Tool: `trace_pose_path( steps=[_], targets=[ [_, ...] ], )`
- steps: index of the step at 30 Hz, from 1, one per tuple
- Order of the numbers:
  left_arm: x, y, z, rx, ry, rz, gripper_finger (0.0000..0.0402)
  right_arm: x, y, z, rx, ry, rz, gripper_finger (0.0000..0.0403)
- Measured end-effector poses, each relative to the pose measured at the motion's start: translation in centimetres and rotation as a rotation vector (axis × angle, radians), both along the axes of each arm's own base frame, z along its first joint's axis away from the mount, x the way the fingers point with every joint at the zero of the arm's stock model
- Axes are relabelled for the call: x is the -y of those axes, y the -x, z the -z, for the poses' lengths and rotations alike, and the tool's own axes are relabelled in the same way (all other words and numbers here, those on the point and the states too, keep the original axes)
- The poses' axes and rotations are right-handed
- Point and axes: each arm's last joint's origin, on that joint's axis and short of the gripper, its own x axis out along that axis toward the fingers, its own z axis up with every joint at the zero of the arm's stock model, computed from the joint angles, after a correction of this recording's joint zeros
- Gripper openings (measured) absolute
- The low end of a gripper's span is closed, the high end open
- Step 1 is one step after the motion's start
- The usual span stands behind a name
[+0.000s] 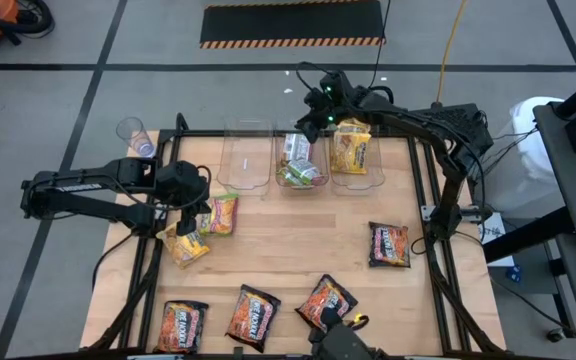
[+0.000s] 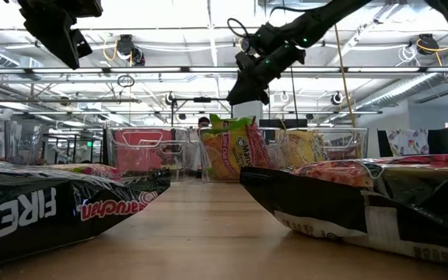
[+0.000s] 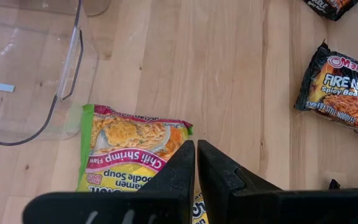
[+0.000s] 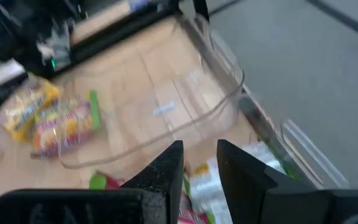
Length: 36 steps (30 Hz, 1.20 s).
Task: Sort Maruchan noodles
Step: Adjust the green noodle pack in the center transparent bin
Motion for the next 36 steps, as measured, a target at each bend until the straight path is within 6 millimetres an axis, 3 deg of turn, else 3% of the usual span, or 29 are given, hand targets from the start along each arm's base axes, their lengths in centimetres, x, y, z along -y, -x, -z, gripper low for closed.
trace_pose_path(
  steps=[14, 30, 36],
  targets=[
    [0.0, 0.0, 0.0, 0.001, -0.008, 0.012, 0.0024, 1.4, -1.1, -4.3, 0.056, -0.007, -0.014, 0.0091],
    [0.0, 0.0, 0.0, 0.002, -0.014, 0.022, 0.0024, 0.9, -0.9, -3.8, 0.007, -0.073, -0.039, 0.0091],
    [0.0, 0.0, 0.0, 0.001, -0.008, 0.012, 0.0024, 0.9, -0.6, -1.5, -0.049, -0.139, 0.015, 0.0091]
  ],
)
